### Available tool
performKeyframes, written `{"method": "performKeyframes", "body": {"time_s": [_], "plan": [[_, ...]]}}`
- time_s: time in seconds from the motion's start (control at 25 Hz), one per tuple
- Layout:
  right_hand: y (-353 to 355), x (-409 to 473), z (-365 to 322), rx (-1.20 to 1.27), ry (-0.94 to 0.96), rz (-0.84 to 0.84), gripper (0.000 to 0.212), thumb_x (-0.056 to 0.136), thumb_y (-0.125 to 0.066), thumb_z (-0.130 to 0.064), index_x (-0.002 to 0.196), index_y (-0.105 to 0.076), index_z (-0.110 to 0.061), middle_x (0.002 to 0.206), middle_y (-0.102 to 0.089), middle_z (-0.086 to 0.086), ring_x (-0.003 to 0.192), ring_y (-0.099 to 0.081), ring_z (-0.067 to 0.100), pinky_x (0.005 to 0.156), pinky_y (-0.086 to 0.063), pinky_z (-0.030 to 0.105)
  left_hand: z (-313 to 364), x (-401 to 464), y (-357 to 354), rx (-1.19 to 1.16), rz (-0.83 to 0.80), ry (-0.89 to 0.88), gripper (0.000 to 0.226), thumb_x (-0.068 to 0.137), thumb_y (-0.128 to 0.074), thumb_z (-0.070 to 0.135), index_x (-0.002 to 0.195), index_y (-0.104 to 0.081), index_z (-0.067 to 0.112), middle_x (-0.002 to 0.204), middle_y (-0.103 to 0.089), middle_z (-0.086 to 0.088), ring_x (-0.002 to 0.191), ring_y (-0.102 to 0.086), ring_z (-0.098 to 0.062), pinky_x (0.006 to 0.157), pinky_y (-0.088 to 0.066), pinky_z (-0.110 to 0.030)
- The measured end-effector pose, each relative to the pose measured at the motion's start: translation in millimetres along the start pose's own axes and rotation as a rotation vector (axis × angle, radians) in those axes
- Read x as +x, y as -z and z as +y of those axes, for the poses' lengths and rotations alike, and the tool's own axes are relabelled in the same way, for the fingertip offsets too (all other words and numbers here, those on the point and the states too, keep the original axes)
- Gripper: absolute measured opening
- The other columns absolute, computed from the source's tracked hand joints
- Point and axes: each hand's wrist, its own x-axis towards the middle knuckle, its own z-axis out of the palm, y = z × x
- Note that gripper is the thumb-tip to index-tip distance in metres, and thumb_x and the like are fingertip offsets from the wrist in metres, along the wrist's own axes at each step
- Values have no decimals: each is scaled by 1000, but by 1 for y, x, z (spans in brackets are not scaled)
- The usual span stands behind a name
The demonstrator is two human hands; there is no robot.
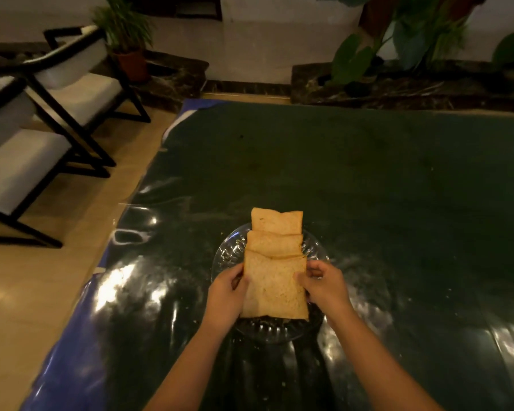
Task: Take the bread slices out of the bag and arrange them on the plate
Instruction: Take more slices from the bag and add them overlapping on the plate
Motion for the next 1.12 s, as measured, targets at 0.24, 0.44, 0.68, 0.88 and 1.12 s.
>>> {"method": "performKeyframes", "body": {"time_s": [0.24,0.44,0.68,0.88,1.12], "plan": [[-2,8,2,-30,-26,86,21,78,-67,-9,74,-61,-28,82,-66,1,84,-65,23,79,-55,54,-5,11,-6,-43,1,3,28,88,-54,9,113,-63,19,96,-63,18,91,-61,-2,80,-49,-19],[-6,10,10,-57,-10,94,18,79,-66,-12,76,-62,-29,83,-65,-1,86,-64,22,79,-55,54,-9,16,-4,-37,18,4,30,87,-56,8,116,-61,15,100,-61,14,87,-58,4,80,-48,-17],[-9,4,12,-177,5,191,16,77,-68,-22,92,-67,-17,78,-63,-7,75,-61,10,64,-51,32,-5,14,-8,55,149,-17,20,83,-62,8,102,-69,12,85,-64,13,71,-57,8,61,-42,-6],[-15,-11,6,-189,100,309,10,76,-69,-23,86,-68,-22,70,-60,-15,65,-55,-2,53,-36,17,2,6,-6,92,203,-17,10,81,-64,11,90,-66,14,78,-60,12,71,-55,3,61,-38,-9],[-4,-26,3,-79,63,175,19,76,-71,-21,69,-62,-36,69,-65,-11,64,-66,15,65,-59,44,0,-1,13,70,118,42,12,81,-65,13,92,-68,17,78,-61,16,76,-60,-3,69,-52,-25]]}}
